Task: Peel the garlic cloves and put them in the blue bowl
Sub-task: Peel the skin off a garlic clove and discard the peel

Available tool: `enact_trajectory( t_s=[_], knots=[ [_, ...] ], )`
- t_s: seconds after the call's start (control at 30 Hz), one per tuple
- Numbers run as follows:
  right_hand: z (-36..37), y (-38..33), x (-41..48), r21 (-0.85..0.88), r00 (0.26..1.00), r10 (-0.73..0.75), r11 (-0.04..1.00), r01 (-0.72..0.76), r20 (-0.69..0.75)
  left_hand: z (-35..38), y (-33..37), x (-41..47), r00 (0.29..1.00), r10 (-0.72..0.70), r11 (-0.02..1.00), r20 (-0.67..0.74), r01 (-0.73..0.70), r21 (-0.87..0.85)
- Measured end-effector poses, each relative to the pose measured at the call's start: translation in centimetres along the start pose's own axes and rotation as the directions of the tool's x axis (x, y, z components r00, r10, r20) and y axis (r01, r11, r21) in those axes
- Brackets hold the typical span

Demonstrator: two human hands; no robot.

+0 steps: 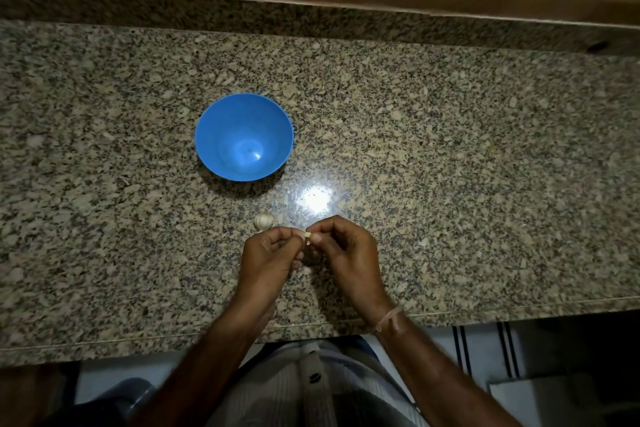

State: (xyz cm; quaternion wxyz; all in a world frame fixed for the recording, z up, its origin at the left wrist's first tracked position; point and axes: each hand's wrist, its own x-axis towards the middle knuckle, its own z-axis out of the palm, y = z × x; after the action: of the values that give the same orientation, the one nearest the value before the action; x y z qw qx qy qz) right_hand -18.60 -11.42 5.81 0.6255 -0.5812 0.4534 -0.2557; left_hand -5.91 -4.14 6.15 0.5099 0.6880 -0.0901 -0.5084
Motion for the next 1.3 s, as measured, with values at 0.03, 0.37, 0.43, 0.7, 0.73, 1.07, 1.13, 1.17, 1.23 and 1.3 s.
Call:
enact_trajectory(
  t_s=[0.03, 0.37, 0.43, 0.7, 0.73, 1.07, 1.13, 1.17, 1.23, 1.3],
  knots=[
    [-0.4, -0.2, 0.2, -0.088, 0.997, -0.064, 0.994, 0.067, 0.038, 0.0, 0.0, 0.1, 1.0, 0.008, 1.0, 0.0, -0.008, 0.024],
    [-1.3, 0.8, 1.3, 0.007, 0.998, 0.033, 0.999, -0.033, 0.059, 0.6, -0.1, 0.8, 0.997, 0.074, 0.984, -0.017, -0.07, 0.161],
    [-1.2, 1.2, 1.2, 0.153, 0.989, 0.14, 0.977, -0.147, 0.055, 0.8, -0.3, 1.0, 0.997, 0.069, 0.983, -0.025, -0.064, 0.175],
    [-1.1, 2.6, 2.0, 0.297, 0.954, 0.296, 0.908, -0.294, 0.041, 1.3, -1.2, 1.5, 0.987, 0.101, 0.939, -0.125, -0.053, 0.339],
    [-1.2, 2.7, 2.1, 0.29, 0.954, 0.298, 0.91, -0.295, 0.037, 1.2, -1.4, 1.6, 0.982, 0.133, 0.921, -0.132, -0.074, 0.383],
    [-1.3, 2.5, 1.7, 0.369, 0.925, 0.37, 0.85, -0.376, 0.089, 1.2, -2.1, 1.3, 0.971, 0.238, 0.939, 0.0, -0.23, 0.255],
    [-1.4, 2.3, 1.7, 0.351, 0.918, 0.386, 0.85, -0.392, 0.092, 1.2, -2.1, 1.4, 0.968, 0.248, 0.934, -0.026, -0.232, 0.272],
    [-1.3, 2.2, 1.8, 0.342, 0.918, 0.386, 0.853, -0.394, 0.094, 1.2, -2.1, 1.4, 0.966, 0.257, 0.926, -0.029, -0.238, 0.292],
    [-1.3, 2.2, 1.8, 0.31, 0.921, 0.38, 0.869, -0.386, 0.083, 1.2, -1.9, 1.3, 0.96, 0.278, 0.906, -0.024, -0.254, 0.339],
    [-1.3, 2.4, 1.8, 0.24, 0.94, 0.335, 0.91, -0.339, 0.057, 1.1, -1.7, 1.2, 0.961, 0.278, 0.897, -0.009, -0.256, 0.361]
  ],
)
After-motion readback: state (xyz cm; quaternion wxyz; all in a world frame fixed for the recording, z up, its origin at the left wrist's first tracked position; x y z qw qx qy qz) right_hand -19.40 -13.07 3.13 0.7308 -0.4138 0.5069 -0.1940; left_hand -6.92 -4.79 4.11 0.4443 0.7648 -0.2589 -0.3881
